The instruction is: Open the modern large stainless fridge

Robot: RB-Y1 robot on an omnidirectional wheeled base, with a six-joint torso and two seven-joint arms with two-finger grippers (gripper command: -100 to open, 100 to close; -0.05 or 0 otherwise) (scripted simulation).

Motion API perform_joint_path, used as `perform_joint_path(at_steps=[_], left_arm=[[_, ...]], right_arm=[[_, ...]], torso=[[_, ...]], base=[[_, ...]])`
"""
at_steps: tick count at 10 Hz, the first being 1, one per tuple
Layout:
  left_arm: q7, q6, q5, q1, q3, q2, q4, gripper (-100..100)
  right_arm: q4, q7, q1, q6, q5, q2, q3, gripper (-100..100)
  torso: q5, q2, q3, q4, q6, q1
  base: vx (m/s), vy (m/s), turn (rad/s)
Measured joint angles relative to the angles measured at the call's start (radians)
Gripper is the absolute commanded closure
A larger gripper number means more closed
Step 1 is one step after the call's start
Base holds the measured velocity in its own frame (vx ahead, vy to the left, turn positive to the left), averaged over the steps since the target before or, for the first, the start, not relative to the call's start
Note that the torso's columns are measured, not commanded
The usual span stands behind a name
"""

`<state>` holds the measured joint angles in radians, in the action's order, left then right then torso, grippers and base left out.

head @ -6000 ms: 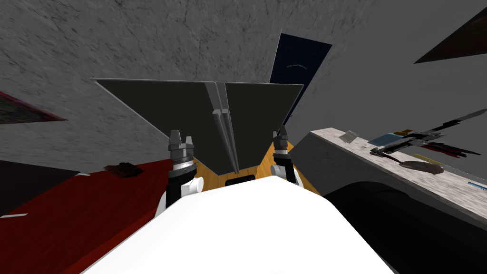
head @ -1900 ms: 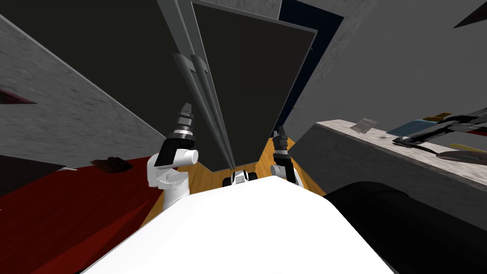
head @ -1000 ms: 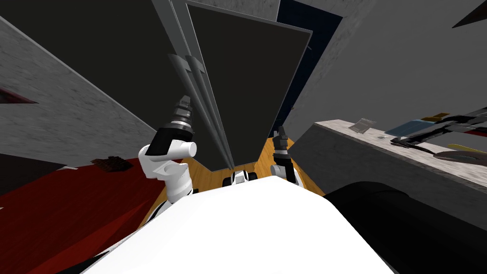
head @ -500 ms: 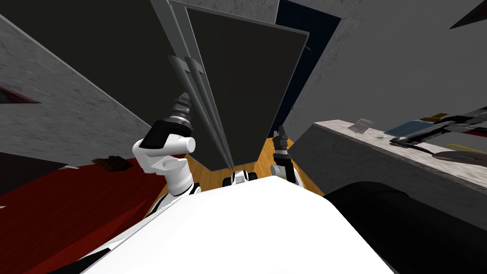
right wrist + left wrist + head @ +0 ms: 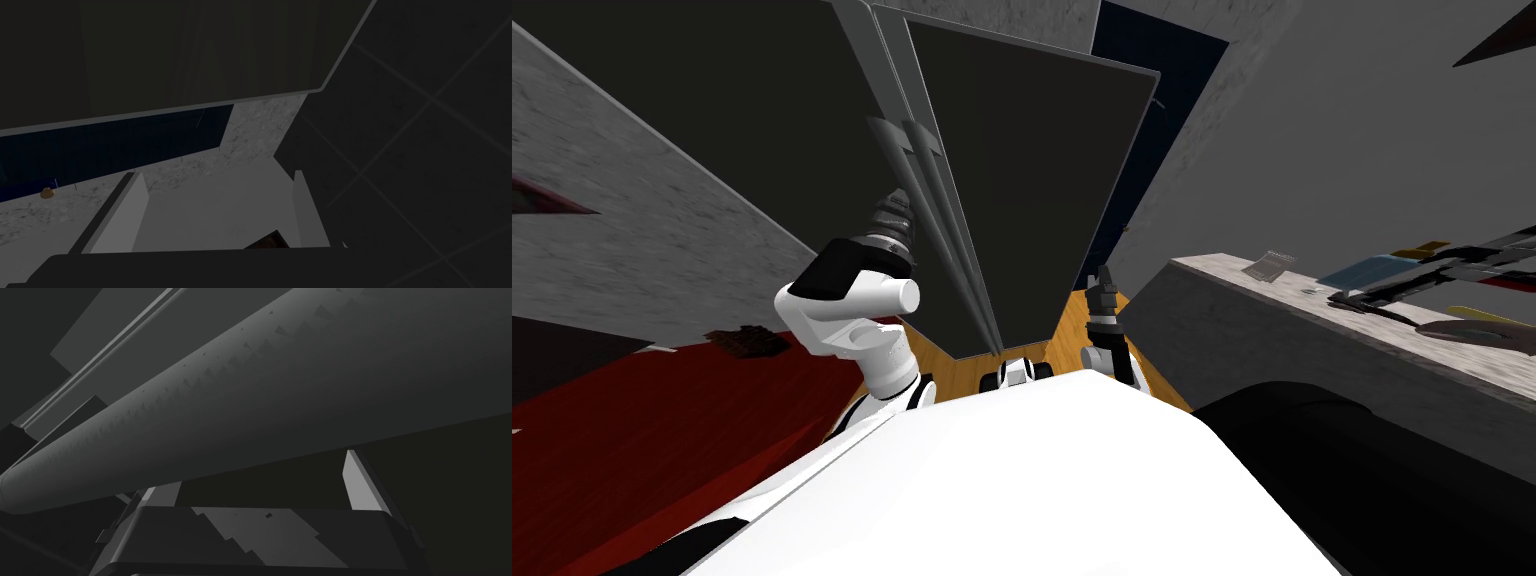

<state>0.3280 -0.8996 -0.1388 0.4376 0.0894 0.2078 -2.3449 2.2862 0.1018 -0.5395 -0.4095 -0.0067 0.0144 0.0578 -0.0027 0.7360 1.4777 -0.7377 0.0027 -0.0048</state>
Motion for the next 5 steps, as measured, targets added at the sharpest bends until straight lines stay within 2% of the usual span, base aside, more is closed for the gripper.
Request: perform_joint_path(at_steps=[4,5], left_arm=[[0.020,-0.118,-0.007,0.098,0.012,0.010,0.020,-100],[0.022,-0.140,-0.005,0.108,0.014,0.012,0.022,-100]], right_arm=[[0.000,0.000,0.000,0.000,0.000,0.000,0.000,0],[0.000,0.000,0.000,0.000,0.000,0.000,0.000,0]], torso=[[-0.003,0.000,0.001,-0.001,0.003,-0.006],[-0.003,-0.001,0.001,-0.001,0.003,-0.006]], base=[[-0.010,-0.023,0.009],[-0.018,-0.024,0.003]])
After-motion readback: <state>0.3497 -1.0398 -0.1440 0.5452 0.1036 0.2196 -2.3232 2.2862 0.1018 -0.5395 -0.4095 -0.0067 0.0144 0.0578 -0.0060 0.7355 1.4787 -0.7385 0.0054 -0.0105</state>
